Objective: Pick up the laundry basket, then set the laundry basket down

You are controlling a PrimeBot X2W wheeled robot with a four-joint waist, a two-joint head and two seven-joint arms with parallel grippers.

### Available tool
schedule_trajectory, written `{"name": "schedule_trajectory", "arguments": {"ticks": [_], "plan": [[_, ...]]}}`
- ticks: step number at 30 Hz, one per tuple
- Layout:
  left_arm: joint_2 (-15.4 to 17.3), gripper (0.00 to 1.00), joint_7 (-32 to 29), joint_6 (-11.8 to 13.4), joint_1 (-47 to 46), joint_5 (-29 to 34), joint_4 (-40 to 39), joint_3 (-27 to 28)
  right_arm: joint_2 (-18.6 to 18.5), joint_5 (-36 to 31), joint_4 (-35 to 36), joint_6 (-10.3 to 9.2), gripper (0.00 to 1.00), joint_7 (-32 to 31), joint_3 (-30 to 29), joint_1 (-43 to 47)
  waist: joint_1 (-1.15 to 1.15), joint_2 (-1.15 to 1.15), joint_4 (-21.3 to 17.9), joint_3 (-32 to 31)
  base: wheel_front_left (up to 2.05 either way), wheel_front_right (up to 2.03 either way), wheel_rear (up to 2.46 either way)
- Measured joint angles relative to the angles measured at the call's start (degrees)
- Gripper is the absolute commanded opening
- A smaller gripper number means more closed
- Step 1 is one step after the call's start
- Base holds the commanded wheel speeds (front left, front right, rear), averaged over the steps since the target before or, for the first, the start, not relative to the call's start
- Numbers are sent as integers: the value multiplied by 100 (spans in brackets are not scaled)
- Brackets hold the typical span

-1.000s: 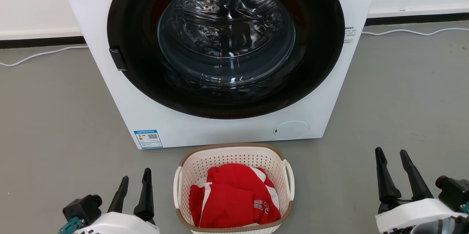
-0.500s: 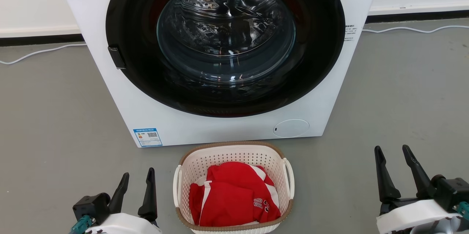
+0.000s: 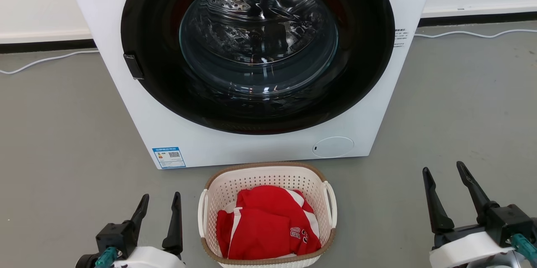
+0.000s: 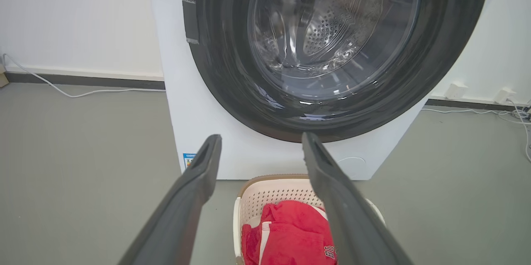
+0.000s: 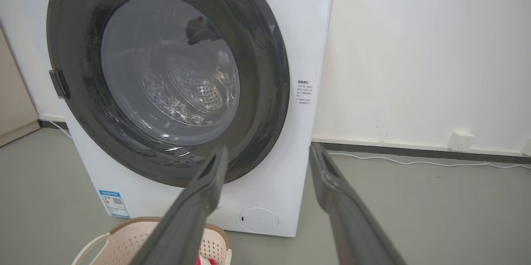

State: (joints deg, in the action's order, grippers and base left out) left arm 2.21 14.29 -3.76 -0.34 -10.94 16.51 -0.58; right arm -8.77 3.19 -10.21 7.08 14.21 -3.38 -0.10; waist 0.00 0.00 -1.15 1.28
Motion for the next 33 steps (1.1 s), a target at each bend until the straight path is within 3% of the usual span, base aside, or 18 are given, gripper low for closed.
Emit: {"name": "schedule_trajectory", "arguments": {"ticks": [18,28,33], "plan": [[1,100,11,8,0,92,-11,1,4,-65,66,0,100,0,-8,-2,0,0,12,103,0,0,0],[4,100,14,23,-202,93,15,-81,30,47,37,1,100,0,-5,-348,0,0,19,580,0,0,0],[3,100,35,22,-577,92,323,-193,59,154,-305,3,100,1,3,-753,0,0,-12,953,0,0,0]]}}
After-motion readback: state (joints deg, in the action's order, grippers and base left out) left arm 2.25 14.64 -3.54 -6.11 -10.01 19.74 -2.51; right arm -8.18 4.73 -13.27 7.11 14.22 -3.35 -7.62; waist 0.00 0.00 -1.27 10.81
